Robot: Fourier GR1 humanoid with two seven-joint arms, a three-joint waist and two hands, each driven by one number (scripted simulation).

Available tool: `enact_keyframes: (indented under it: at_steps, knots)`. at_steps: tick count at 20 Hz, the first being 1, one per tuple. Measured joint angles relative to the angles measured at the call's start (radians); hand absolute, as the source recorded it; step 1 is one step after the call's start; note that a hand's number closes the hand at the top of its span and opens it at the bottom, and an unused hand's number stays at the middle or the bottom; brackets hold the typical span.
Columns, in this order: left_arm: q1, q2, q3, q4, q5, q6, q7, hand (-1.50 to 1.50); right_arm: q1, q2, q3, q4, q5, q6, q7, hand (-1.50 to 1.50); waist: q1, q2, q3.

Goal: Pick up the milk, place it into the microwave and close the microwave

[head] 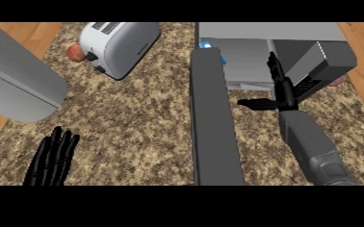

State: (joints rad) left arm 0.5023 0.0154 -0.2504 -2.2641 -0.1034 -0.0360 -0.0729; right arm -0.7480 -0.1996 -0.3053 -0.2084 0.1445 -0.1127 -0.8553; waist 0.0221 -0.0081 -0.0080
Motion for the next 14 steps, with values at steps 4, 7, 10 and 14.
enact_keyframes:
  at_steps: [4,7,10,14]
  knots:
    - [0.01,0.01,-0.011,0.002,0.0,-0.01,-0.005,-1.5,0.082,0.023,-0.01,-0.012,-0.026,0.048,-0.036,-1.5,-0.009,0.003,0.004]
    - [0.002,0.021,-0.024,0.024,0.016,-0.033,-0.009,-1.5,0.153,0.04,-0.013,-0.026,-0.042,0.077,-0.072,-1.5,-0.016,0.005,0.006]
    - [0.0,0.046,-0.031,0.03,0.047,-0.073,-0.008,-1.5,0.219,0.058,-0.009,-0.053,-0.055,0.107,-0.092,-1.5,-0.022,0.005,0.007]
    - [-0.03,0.073,-0.059,0.065,0.057,-0.123,-0.001,1.5,0.297,0.071,0.011,-0.086,-0.063,0.193,-0.118,-1.5,-0.028,0.005,0.007]
